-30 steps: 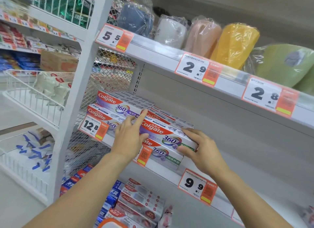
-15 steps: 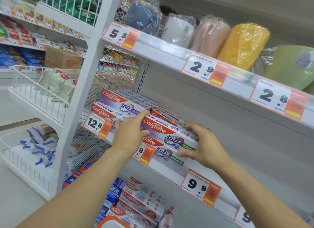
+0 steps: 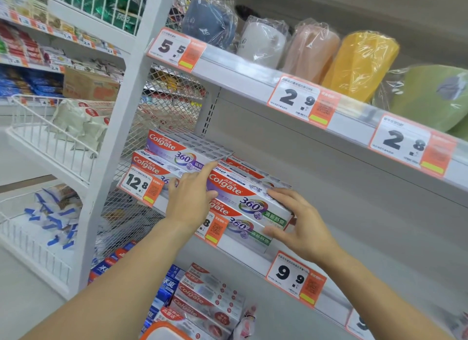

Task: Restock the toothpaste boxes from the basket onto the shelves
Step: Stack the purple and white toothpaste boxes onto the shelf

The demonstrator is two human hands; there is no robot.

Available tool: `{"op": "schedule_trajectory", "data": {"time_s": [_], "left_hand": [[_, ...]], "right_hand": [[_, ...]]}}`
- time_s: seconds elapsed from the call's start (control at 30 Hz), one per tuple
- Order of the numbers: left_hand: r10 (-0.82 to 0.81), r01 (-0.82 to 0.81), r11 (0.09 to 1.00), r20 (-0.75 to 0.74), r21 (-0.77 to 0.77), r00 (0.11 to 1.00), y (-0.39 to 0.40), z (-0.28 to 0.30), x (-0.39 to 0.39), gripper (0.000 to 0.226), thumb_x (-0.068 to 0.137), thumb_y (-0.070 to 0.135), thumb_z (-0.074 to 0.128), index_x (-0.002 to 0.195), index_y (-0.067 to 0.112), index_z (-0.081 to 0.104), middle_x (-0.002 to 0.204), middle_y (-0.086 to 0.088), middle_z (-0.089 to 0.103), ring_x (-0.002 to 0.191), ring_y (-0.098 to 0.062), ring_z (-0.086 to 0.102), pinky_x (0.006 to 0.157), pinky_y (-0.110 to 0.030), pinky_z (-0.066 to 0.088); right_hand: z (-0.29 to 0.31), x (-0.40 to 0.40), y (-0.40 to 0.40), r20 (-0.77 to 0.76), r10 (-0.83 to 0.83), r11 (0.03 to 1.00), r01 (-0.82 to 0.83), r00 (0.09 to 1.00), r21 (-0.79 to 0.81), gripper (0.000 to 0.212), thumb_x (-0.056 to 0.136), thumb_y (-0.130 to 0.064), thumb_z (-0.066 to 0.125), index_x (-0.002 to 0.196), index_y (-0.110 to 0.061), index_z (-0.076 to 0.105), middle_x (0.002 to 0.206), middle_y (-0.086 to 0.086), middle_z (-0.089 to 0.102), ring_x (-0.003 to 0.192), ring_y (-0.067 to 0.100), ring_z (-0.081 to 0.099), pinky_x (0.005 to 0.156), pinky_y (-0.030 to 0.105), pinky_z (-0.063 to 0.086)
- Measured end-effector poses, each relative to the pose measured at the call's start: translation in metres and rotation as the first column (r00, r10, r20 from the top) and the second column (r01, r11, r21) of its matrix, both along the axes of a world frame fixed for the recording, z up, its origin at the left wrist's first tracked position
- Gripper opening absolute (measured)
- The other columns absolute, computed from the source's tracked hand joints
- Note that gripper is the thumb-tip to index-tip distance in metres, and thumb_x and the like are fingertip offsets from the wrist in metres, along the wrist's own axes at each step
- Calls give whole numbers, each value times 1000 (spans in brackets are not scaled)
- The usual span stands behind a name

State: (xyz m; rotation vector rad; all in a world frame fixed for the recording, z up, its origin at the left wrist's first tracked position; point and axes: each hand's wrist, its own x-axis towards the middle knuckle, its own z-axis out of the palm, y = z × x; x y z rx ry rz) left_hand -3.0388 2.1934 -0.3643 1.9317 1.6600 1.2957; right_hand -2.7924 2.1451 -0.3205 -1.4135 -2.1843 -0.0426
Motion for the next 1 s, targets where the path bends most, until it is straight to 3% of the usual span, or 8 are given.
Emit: {"op": "schedule_trajectory", "data": {"time_s": [0.23,0.37,0.57,0.67,0.77,0.9,0.97,1.0], "left_hand": [[-34,34,999,-4,-4,999,0,1,-6,69,95,25,66,150,42,29,103,4,59,115,-22,51,116,-53,25],[-22,22,1000,-20,-3,1000,2,0,-6,69,95,26,66,150,43,28,113,2,62,119,-22,51,116,-54,26],[-18,18,1000,-38,-13,999,4,2,-7,71,95,28,65,151,42,25,122,0,62,124,-23,50,116,-55,27],[-21,21,1000,-42,-15,999,4,2,-7,71,94,28,66,151,41,25,123,0,62,125,-24,49,116,-55,26],[-27,26,1000,-49,-16,998,4,2,-7,74,92,33,69,151,42,24,125,1,62,127,-22,48,116,-55,25],[-34,34,999,-43,2,999,5,1,-7,76,90,35,70,150,43,24,122,4,61,126,-21,48,117,-54,24],[-27,27,1000,-37,10,999,5,0,-7,75,90,35,70,150,43,25,122,4,61,125,-21,48,117,-53,24],[-23,24,1000,-35,12,999,5,-1,-6,75,90,34,70,150,43,25,123,4,61,126,-21,47,118,-53,23]], "right_hand": [[4,1,1,-25,-43,999,44,999,24,78,62,-40,93,132,-31,60,131,-17,52,121,4,51,99,34,52],[9,5,7,117,-82,995,88,990,-45,98,64,-57,86,148,-30,43,125,-9,39,121,13,43,108,34,41],[12,11,9,196,-35,987,65,980,-147,103,66,-71,77,152,-32,36,131,-13,30,128,10,37,112,31,39],[20,15,10,40,-42,992,47,998,-118,86,69,-79,65,144,-40,46,136,-14,34,132,5,37,110,26,36],[37,9,26,-182,-176,983,164,967,-83,58,87,-73,44,138,-46,49,146,-12,38,142,12,32,115,34,30],[66,-17,48,80,-276,881,285,958,-377,82,82,-85,32,154,-45,26,166,-12,14,153,17,11,123,49,11],[72,-32,55,188,-235,818,299,954,-492,96,74,-89,33,156,-40,23,165,-10,18,152,20,20,122,48,13],[72,-38,57,213,-207,793,291,955,-535,99,72,-89,36,156,-37,25,162,-9,30,146,20,34,120,45,21]]}}
